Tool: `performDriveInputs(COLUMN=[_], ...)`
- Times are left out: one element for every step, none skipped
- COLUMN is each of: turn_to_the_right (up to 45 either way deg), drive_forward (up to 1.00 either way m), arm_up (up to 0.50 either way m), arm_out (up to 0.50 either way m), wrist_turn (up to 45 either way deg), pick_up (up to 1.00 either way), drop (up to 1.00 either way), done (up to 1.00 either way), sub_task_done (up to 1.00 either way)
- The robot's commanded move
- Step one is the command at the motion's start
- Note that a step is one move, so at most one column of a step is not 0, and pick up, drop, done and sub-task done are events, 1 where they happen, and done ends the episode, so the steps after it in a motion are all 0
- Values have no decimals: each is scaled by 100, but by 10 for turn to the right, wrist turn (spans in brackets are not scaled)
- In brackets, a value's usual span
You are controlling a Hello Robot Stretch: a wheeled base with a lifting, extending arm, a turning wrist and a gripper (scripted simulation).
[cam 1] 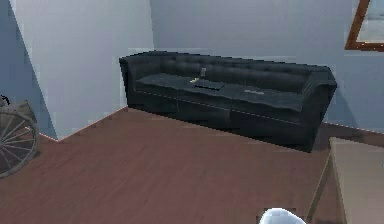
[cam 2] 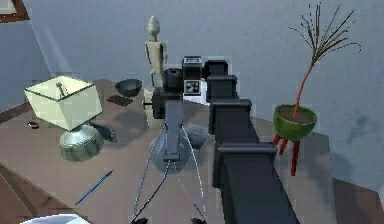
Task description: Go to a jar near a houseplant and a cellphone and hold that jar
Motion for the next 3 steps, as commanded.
performDriveInputs(turn_to_the_right=[0,0,0], drive_forward=[0,0,0], arm_up=[0,0,0], arm_out=[0,0,0], wrist_turn=[450,450,450], pick_up=[0,0,0], drop=[0,0,0], done=[0,0,0], sub_task_done=[0,0,0])
